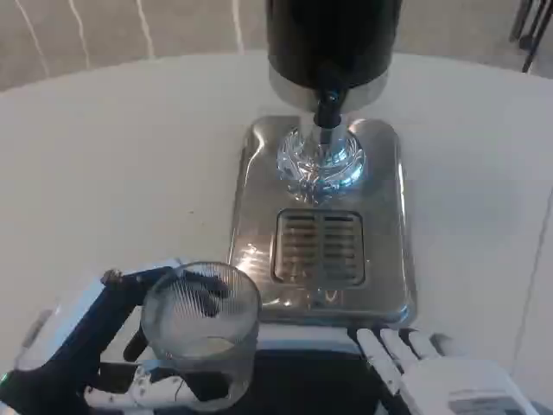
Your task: Grasp the cup under the faucet to collect the drink, then remove the cup.
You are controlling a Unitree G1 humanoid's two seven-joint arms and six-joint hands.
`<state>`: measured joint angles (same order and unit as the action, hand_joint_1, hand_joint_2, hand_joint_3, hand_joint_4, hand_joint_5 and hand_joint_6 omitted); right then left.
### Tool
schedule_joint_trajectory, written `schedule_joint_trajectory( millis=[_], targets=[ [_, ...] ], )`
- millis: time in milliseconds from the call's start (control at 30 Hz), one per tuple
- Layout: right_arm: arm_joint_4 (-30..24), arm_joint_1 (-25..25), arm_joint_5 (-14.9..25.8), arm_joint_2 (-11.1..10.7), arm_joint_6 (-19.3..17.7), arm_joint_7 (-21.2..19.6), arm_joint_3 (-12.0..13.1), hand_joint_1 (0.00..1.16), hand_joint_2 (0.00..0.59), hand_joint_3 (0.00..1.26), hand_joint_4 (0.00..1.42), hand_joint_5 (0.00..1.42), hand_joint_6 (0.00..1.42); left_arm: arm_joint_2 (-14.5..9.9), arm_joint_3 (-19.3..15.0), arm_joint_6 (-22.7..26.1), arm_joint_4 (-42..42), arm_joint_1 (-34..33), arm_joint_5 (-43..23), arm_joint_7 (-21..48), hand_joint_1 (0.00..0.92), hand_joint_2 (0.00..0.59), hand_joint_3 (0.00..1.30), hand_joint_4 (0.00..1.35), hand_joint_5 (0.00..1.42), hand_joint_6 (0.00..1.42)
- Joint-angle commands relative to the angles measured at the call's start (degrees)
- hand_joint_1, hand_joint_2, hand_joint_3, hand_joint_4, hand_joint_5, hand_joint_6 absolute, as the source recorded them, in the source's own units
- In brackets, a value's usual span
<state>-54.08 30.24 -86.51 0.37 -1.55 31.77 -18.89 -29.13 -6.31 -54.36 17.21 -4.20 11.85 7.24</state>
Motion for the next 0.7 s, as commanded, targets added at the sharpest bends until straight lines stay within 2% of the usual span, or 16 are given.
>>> schedule_joint_trajectory(
  millis=[33,333,700],
  targets=[
    [-0.2,1.9,0.6,0.0,-0.3,-1.1,-0.3,0.3,0.519,0.0,0.0,0.0,0.0,0.4,-0.7,0.0,-1.5,0.3,0.0,-1.0,0.536,0.066,1.0,1.16,1.37,0.55],
    [-0.8,3.4,1.9,-0.8,-0.5,-2.4,0.5,0.29,0.526,0.0,0.0,0.0,0.0,1.1,-0.4,1.0,-3.2,0.9,0.6,-1.0,0.542,0.063,1.0,1.16,1.37,0.55],
    [-2.8,6.8,5.2,-2.2,-1.2,-3.8,3.3,0.28,0.527,0.0,0.0,0.0,0.0,3.0,-0.1,3.4,-5.8,1.9,1.8,-1.5,0.543,0.062,1.0,1.16,1.37,0.56]
  ],
)
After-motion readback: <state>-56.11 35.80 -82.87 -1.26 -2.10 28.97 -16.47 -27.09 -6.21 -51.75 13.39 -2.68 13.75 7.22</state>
